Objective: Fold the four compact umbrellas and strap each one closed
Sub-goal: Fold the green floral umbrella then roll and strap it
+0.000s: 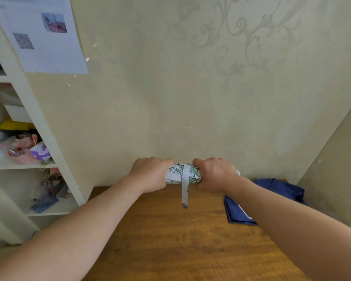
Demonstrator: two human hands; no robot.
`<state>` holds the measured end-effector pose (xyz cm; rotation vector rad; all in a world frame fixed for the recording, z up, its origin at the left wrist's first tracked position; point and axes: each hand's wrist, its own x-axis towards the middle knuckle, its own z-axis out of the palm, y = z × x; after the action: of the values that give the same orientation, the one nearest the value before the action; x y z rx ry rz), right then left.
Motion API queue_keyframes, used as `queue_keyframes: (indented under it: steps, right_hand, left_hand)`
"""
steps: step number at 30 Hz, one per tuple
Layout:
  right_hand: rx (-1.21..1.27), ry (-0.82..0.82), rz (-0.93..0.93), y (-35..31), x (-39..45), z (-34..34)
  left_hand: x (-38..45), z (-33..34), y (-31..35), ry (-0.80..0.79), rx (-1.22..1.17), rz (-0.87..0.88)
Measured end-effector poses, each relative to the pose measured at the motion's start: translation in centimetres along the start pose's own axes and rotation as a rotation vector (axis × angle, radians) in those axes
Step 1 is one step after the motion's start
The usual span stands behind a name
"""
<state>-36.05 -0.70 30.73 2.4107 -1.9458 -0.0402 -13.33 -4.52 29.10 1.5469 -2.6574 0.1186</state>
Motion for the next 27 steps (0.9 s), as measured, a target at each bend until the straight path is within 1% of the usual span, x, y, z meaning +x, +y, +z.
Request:
queue_keyframes:
  steps: [4,8,12,16,18,21,22,23,25,27]
  right_hand:
    - [0.104,-0.089,-0.004,-0.2,-0.1,0.1]
    - [0.288,-0.177,0.003,-0.3,0.0,-0.5]
    - [0.449,-0.255,-0.007,-0.4,-0.1,-0.8]
    - [0.579,-0.377,-0.006,0.2,-0.1,-0.4]
    - [0.565,-0.389,-0.026,0.4,-0.1,-0.6]
    - [0.653,-0.382,-0.024,0.6,0.4,-1.4]
    - [0.643,-0.374,-0.009,0.4,0.6,-1.7]
    - [0.577,-0.358,-0.008,0.2,0.8,-2.0]
    - [0.373,-0.34,-0.03,-0.2,0.8,-2.2]
    - [0.232,-0.283,-0.017,-0.7,0.5,-1.8]
  left_hand:
    - [0.0,1.0,-0.5,0.165,0.074,0.031]
    - [0.1,1.5,0.2,0.323,0.156,0.078]
    - [0.3,2.0,-0.3,0.308,0.169,0.121]
    - [-0.2,1.6,-0.1,0.219,0.198,0.117]
    - [-0.5,1.6,0.3,0.201,0.22,0.107]
    - [-0.7,1.2,1.0,0.185,0.23,0.078]
    - [-0.6,1.1,1.2,0.181,0.233,0.071]
    - [-0.6,1.0,1.4,0.182,0.237,0.069]
    - [-0.5,0.7,1.6,0.189,0.25,0.059]
    - [-0.3,0.5,1.7,0.185,0.252,0.045]
